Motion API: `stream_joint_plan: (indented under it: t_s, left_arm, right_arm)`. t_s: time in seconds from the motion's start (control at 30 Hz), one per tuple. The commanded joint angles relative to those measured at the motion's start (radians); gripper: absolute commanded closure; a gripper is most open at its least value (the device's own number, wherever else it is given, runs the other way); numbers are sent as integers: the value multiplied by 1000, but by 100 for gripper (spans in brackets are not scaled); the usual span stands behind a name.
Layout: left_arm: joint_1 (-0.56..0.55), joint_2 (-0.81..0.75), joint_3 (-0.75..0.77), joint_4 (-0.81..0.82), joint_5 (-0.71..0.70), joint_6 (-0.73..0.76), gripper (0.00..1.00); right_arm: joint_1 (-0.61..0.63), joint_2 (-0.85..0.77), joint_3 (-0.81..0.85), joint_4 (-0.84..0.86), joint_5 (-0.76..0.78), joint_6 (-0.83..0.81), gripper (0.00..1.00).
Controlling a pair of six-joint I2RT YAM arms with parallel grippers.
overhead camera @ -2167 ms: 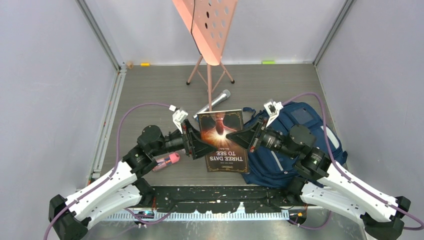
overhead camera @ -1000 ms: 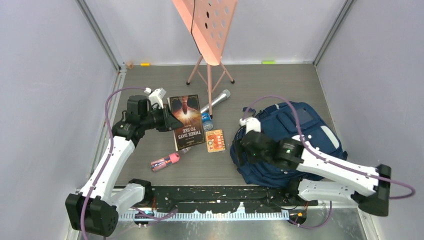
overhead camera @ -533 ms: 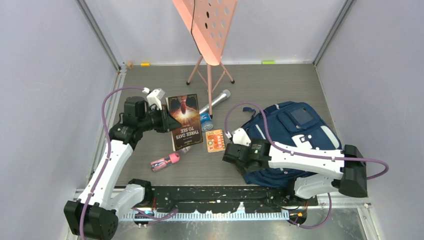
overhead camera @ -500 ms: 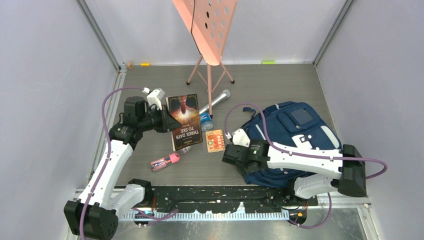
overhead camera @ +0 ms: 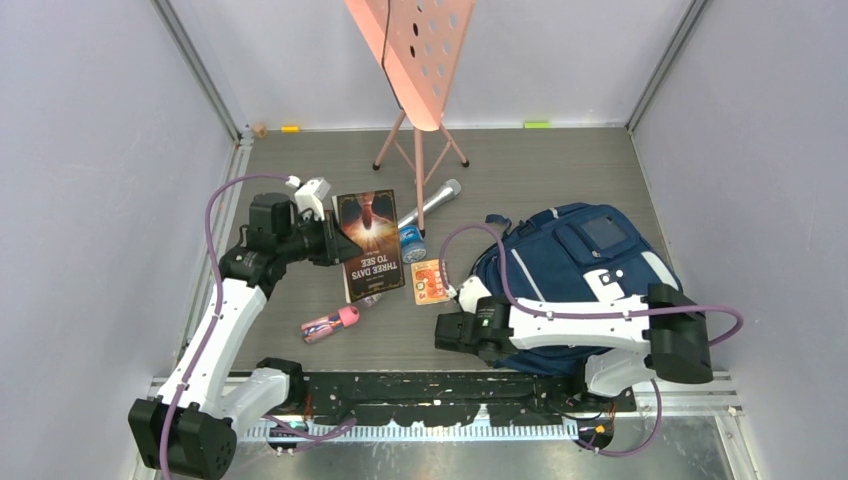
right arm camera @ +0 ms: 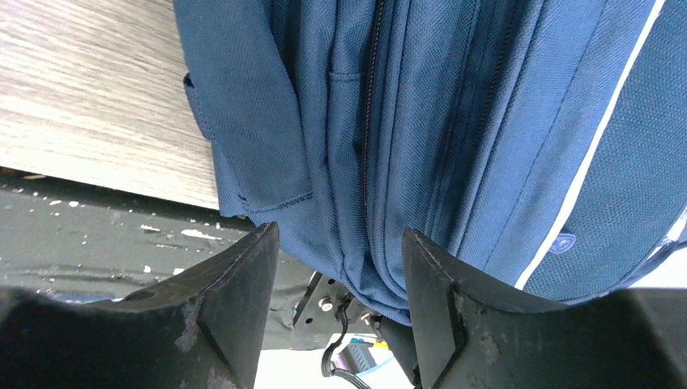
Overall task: Pack the student bag
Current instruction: Place the book in the student bag.
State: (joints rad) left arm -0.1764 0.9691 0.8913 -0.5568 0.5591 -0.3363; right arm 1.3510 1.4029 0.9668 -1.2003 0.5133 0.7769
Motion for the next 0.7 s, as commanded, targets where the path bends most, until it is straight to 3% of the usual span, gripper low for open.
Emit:
stream_joint_plan:
  t_s: [0.0, 0.2, 0.47, 0.6, 0.67]
  left_arm:
    - [5, -10, 9, 40, 28, 0, 100]
    - [5, -9, 9, 41, 38, -3, 100]
    - [5, -21, 6, 43, 40, -4, 100]
    - [5, -22, 5, 54, 71, -4, 100]
    - [4, -24, -1, 72, 110, -5, 100]
  right_arm:
    - [5, 29, 2, -39, 71, 101, 38]
    - [5, 103, 10, -99, 132, 173, 38]
    - [4, 207, 36, -180, 196, 243, 47]
    - [3, 186, 62, -184, 235, 251, 70]
    - [2, 156, 98, -196, 274, 251, 86]
